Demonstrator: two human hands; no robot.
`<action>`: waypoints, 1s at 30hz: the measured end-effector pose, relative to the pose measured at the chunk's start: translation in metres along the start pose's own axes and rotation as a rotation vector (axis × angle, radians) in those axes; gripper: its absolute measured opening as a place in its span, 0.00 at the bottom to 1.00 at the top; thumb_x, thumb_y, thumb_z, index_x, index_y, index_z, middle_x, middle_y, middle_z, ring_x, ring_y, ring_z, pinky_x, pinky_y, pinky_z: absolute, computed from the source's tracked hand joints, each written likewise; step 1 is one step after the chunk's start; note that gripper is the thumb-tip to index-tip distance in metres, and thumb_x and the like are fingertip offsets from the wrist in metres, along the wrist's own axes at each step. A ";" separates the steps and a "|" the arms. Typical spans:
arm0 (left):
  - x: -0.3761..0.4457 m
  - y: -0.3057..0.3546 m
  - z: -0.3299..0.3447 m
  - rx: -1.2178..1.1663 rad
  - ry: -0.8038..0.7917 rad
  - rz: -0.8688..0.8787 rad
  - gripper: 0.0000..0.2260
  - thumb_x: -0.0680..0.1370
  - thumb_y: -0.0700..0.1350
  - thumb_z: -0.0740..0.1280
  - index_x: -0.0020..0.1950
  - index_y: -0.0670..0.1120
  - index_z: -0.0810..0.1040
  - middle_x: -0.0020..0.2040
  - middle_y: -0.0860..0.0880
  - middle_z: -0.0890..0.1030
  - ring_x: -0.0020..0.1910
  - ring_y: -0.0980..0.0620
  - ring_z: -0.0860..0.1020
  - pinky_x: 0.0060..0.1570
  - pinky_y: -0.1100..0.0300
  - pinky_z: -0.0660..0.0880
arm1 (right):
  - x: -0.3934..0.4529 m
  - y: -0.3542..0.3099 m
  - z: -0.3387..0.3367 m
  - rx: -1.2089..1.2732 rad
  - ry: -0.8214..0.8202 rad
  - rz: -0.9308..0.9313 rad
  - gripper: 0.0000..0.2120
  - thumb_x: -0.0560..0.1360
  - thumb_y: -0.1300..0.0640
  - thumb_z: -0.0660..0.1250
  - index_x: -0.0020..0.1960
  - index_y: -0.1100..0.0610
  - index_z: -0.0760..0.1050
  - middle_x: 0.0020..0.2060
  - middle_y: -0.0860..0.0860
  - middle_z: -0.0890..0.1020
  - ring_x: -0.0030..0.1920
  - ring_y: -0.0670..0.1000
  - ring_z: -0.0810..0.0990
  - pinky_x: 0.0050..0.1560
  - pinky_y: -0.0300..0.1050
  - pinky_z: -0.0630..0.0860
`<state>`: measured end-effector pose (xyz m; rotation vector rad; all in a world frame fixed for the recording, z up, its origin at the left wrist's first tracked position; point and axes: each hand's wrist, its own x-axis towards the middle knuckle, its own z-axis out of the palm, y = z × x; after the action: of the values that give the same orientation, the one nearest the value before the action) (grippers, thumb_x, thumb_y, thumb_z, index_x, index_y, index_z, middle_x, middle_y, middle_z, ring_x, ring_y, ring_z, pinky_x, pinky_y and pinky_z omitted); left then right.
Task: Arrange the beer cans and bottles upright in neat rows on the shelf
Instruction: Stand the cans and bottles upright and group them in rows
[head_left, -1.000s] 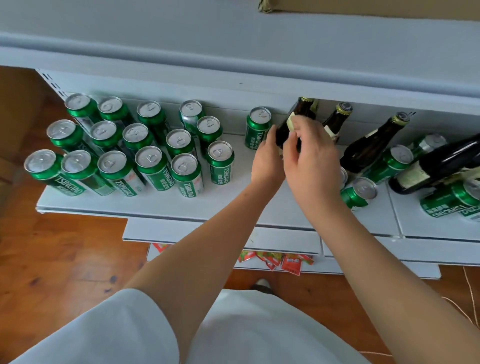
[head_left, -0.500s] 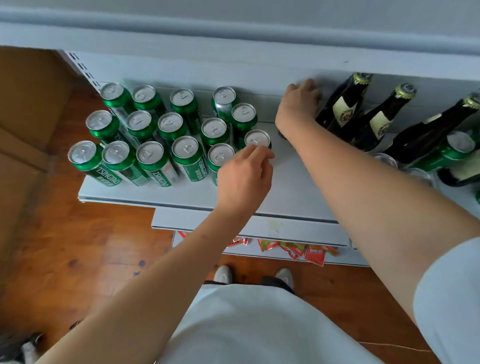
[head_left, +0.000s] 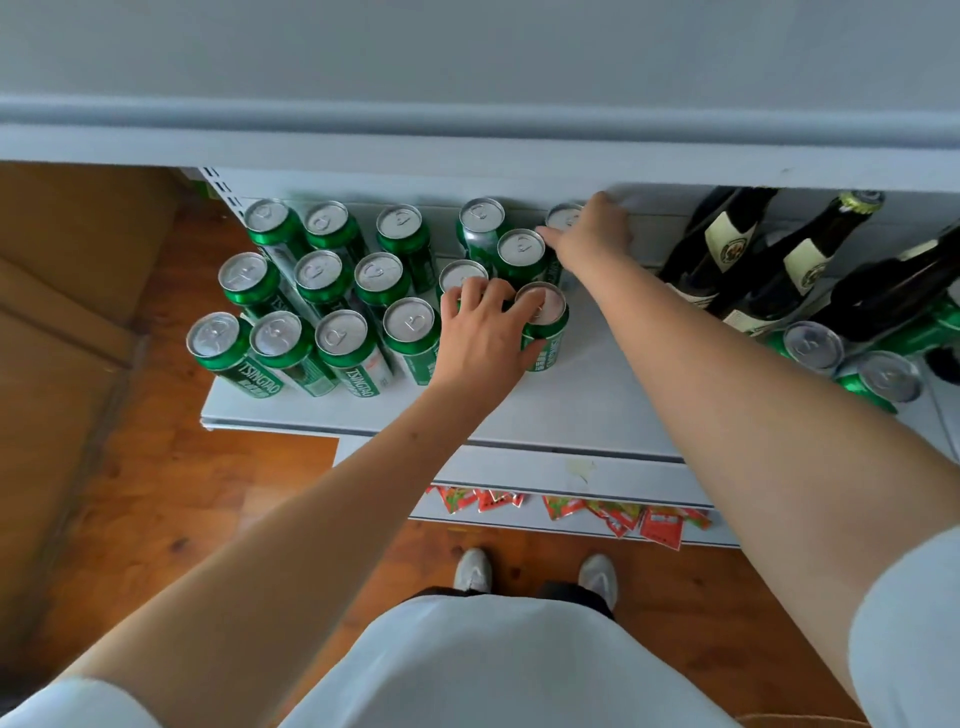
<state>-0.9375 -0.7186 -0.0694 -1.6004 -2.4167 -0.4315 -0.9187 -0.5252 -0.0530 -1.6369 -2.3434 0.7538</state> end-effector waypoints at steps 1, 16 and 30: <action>0.000 -0.001 0.000 -0.005 -0.001 0.009 0.20 0.72 0.55 0.72 0.61 0.51 0.78 0.54 0.46 0.78 0.56 0.40 0.74 0.56 0.46 0.67 | -0.002 -0.004 0.001 0.044 -0.012 -0.002 0.34 0.72 0.40 0.71 0.67 0.62 0.68 0.64 0.61 0.74 0.62 0.60 0.75 0.59 0.50 0.73; 0.087 -0.054 -0.048 -0.332 -0.131 -0.412 0.19 0.76 0.41 0.66 0.67 0.45 0.75 0.63 0.43 0.77 0.58 0.44 0.78 0.58 0.51 0.76 | -0.127 0.085 -0.043 0.241 0.160 -0.362 0.18 0.79 0.56 0.62 0.67 0.61 0.71 0.58 0.58 0.78 0.54 0.58 0.79 0.56 0.53 0.75; 0.128 -0.094 -0.039 0.098 -0.494 0.212 0.31 0.68 0.47 0.78 0.69 0.52 0.71 0.68 0.47 0.71 0.59 0.38 0.77 0.54 0.47 0.76 | -0.101 0.056 0.016 0.046 -0.168 -0.617 0.32 0.76 0.50 0.69 0.77 0.49 0.61 0.72 0.53 0.67 0.66 0.57 0.72 0.63 0.53 0.72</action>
<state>-1.0735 -0.6574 -0.0021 -2.0852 -2.4961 0.1370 -0.8412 -0.6081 -0.0815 -0.7654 -2.6952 0.8112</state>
